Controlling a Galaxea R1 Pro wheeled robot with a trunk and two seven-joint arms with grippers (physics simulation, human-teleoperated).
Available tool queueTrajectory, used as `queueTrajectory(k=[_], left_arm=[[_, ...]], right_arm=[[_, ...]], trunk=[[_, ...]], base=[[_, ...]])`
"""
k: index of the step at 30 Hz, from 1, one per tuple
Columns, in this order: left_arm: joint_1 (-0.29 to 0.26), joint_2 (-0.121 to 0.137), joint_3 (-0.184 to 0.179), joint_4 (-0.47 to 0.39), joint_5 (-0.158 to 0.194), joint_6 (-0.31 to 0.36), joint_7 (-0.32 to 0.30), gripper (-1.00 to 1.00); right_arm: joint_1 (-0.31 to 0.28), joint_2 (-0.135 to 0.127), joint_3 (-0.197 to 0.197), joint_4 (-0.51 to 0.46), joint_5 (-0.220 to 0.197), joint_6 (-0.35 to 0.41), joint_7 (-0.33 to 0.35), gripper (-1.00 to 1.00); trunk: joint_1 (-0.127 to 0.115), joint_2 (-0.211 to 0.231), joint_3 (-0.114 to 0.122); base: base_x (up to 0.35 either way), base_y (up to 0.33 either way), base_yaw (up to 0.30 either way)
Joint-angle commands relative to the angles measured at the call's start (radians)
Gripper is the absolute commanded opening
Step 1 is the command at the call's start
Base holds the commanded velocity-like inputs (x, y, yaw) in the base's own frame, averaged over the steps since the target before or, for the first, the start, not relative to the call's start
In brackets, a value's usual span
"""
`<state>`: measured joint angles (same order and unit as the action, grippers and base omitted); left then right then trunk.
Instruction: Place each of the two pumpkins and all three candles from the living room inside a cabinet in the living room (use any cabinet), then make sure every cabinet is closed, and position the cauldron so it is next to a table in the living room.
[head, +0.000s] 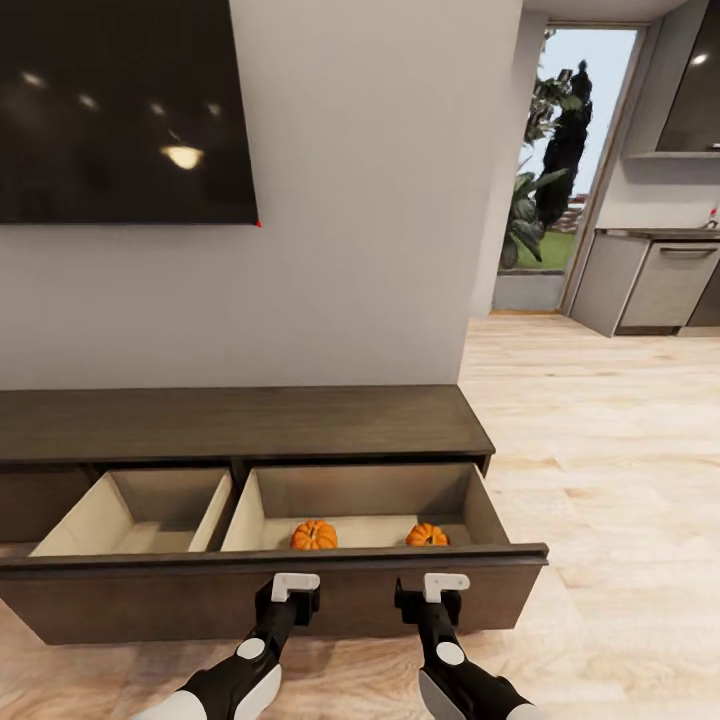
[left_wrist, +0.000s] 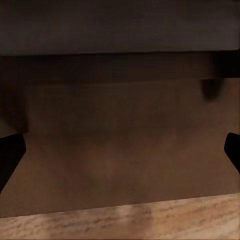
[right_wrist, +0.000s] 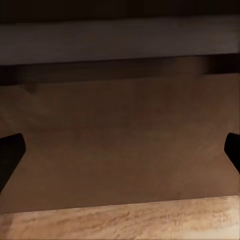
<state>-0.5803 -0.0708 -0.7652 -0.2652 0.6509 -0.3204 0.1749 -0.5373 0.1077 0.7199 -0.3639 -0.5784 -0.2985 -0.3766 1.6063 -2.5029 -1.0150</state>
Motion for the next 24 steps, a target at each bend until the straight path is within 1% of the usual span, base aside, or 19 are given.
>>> queueTrajectory(k=[1, 12, 24], left_arm=[[-0.001, 0.000, -0.010, 0.000, 0.003, -0.003, 0.008, 1.00], [-0.001, 0.000, -0.010, 0.000, 0.004, -0.002, 0.008, 1.00], [-0.001, 0.000, -0.009, 0.000, 0.003, -0.001, 0.008, 1.00]], right_arm=[[-0.001, 0.000, 0.008, 0.000, -0.011, -0.005, -0.005, 1.00], [-0.001, 0.000, 0.007, 0.002, -0.014, -0.005, -0.005, 1.00], [-0.001, 0.000, 0.007, 0.002, -0.014, -0.005, -0.005, 1.00]], trunk=[[0.000, 0.000, -0.001], [0.000, 0.000, -0.001], [0.000, 0.000, -0.001]], base=[[0.068, 0.000, 0.000], [0.030, 0.000, 0.000], [0.300, 0.000, 0.000]])
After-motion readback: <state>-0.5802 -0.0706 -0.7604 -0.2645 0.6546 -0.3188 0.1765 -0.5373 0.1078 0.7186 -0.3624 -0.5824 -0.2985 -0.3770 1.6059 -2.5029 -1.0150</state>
